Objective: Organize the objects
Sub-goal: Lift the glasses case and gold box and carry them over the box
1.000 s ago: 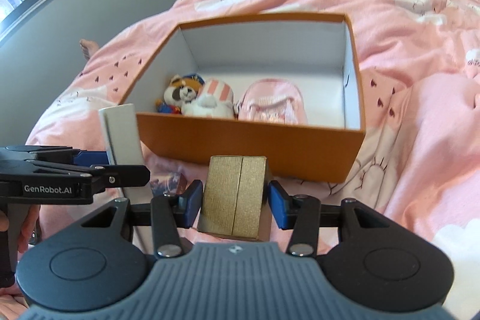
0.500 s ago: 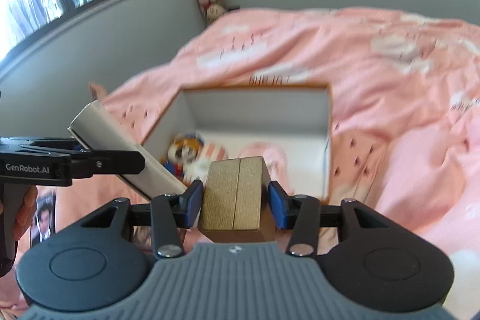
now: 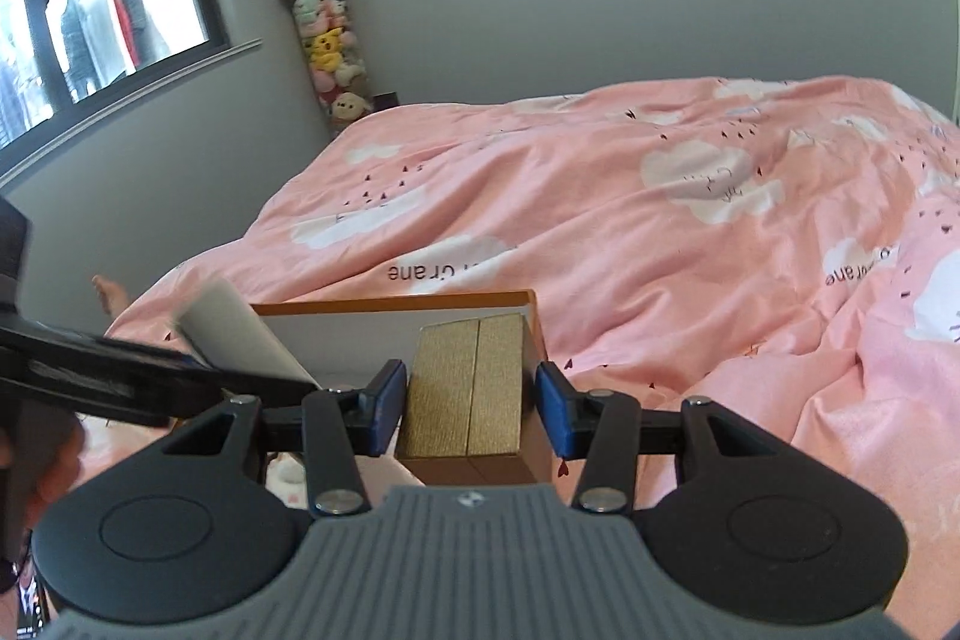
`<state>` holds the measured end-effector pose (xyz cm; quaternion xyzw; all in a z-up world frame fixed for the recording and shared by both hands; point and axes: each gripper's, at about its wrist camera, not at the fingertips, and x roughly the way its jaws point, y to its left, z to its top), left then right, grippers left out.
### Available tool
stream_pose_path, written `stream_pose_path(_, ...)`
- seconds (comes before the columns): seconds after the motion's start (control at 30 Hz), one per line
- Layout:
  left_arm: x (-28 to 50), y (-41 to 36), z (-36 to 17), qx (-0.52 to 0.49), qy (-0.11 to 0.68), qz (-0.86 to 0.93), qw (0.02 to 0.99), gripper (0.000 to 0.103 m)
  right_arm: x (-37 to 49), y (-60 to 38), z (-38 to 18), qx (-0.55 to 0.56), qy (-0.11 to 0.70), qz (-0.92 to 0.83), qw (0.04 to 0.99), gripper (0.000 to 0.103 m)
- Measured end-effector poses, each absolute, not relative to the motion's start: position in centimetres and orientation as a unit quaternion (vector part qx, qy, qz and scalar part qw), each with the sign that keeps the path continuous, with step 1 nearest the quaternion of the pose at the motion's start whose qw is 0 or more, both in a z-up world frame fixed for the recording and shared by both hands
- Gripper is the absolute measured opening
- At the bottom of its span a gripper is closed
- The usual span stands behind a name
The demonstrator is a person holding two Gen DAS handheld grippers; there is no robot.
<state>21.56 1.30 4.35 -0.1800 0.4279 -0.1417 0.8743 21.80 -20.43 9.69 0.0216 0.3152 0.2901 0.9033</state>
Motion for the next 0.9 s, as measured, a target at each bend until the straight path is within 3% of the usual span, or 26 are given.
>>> stream_pose_path(0.5, 29.5, 0.2, -3.2, -0.182, 0.528, -0.125, 0.820, 0.068, 26.9, -20.2, 5.4, 0.026, 0.346, 0.281, 0.895, 0.049)
stream_pose_path(0.9, 32.9, 0.8, -5.5, -0.205, 0.537, -0.115, 0.810, 0.069, 28.5, -20.0, 4.1, 0.013, 0.354, 0.284, 0.891, 0.049)
